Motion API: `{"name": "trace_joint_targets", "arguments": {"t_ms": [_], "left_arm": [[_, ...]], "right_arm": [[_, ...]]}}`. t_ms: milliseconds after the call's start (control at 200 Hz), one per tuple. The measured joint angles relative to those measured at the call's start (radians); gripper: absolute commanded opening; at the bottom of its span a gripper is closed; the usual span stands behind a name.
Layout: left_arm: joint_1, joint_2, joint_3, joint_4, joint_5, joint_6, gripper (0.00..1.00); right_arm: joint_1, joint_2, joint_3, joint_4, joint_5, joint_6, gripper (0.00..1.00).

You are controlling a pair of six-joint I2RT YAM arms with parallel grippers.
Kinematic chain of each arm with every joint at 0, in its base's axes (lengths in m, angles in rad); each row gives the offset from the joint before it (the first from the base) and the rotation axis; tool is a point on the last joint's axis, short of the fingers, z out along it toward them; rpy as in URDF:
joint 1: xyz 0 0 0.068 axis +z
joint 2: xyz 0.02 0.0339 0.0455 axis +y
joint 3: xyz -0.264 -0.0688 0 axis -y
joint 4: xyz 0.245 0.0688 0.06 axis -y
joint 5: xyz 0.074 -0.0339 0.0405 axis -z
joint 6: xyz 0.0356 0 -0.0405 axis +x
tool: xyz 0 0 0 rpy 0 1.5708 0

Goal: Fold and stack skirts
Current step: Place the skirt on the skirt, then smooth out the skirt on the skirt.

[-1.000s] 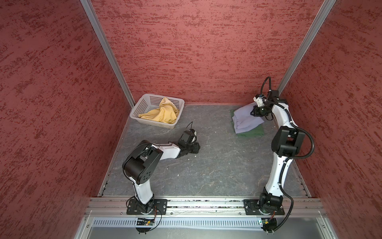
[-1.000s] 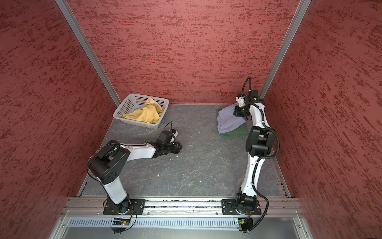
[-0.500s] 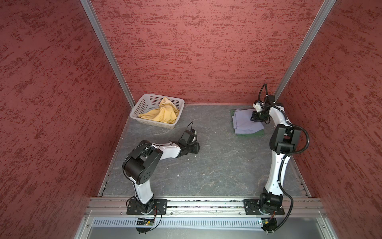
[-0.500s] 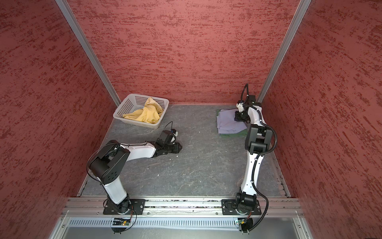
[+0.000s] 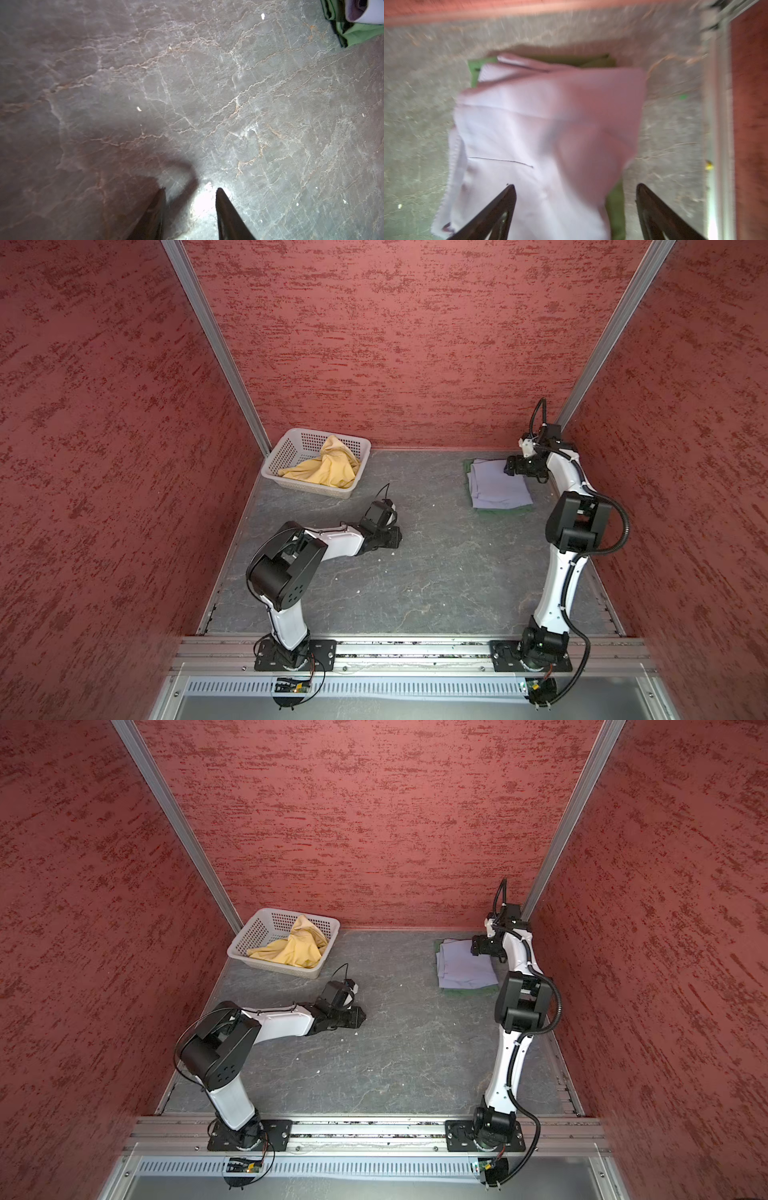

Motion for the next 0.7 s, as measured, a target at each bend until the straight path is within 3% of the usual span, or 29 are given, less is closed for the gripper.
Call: {"name": "trace_joint_targets", "arguments": {"t_ms": [110, 281, 701], "left_arm": [[0.000, 0.000, 0.000, 0.001, 0.000, 0.000, 0.41], [0.000, 0.000, -0.002, 0.005, 0.002, 0.001, 0.41], [0.001, -0.015, -0.009, 0.000, 0.005, 0.016, 0.42]], "right_arm": [[-0.002, -0.070, -0.016, 0.018, -0.024, 0.033, 0.87], [-0.002, -0.158, -0.111, 0.085, -0.157, 0.095, 0.86], [-0.032, -0.132, -0.418, 0.303, -0.306, 0.243, 0.84]]}}
